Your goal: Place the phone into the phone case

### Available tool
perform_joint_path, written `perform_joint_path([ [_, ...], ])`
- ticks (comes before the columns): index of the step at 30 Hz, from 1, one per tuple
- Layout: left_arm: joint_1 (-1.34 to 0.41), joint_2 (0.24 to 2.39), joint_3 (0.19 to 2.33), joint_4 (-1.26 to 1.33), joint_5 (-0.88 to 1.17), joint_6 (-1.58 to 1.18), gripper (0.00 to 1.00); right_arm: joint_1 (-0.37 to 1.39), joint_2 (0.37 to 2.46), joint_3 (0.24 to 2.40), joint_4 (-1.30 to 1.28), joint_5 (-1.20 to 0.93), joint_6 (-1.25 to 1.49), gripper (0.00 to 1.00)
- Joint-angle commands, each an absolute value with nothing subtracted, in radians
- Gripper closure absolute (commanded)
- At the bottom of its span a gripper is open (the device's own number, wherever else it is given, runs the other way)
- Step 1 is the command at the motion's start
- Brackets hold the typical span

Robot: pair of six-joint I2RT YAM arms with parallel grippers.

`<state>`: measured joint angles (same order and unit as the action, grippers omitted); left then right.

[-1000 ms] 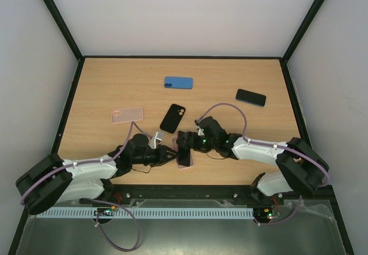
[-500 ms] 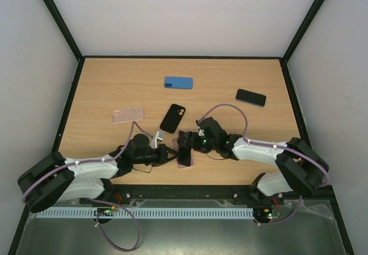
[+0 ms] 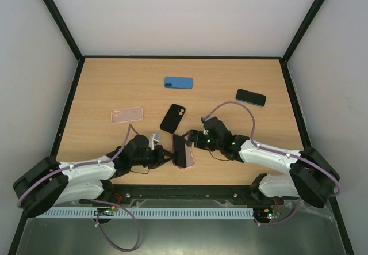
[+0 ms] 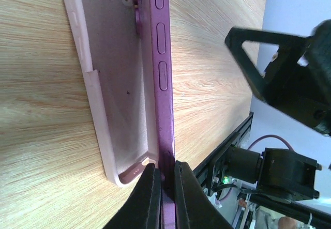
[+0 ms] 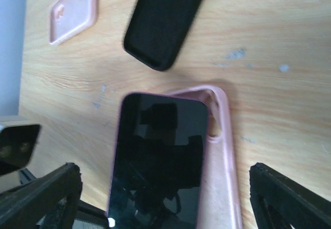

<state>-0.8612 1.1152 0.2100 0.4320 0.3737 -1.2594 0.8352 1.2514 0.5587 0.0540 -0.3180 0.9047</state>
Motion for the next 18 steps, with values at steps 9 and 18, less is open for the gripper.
perform_joint_path([
  [9, -0.866, 1.097, 0.218, 0.391, 0.325, -1.308, 0.98, 0.839, 1.290, 0.400, 0.195, -0.369, 0.982, 0.42],
  [18, -0.868, 1.112, 0.220, 0.426, 0.326, -1.312, 0.98, 0.841, 1.327, 0.349, 0.315, -0.412, 1.046, 0.66],
])
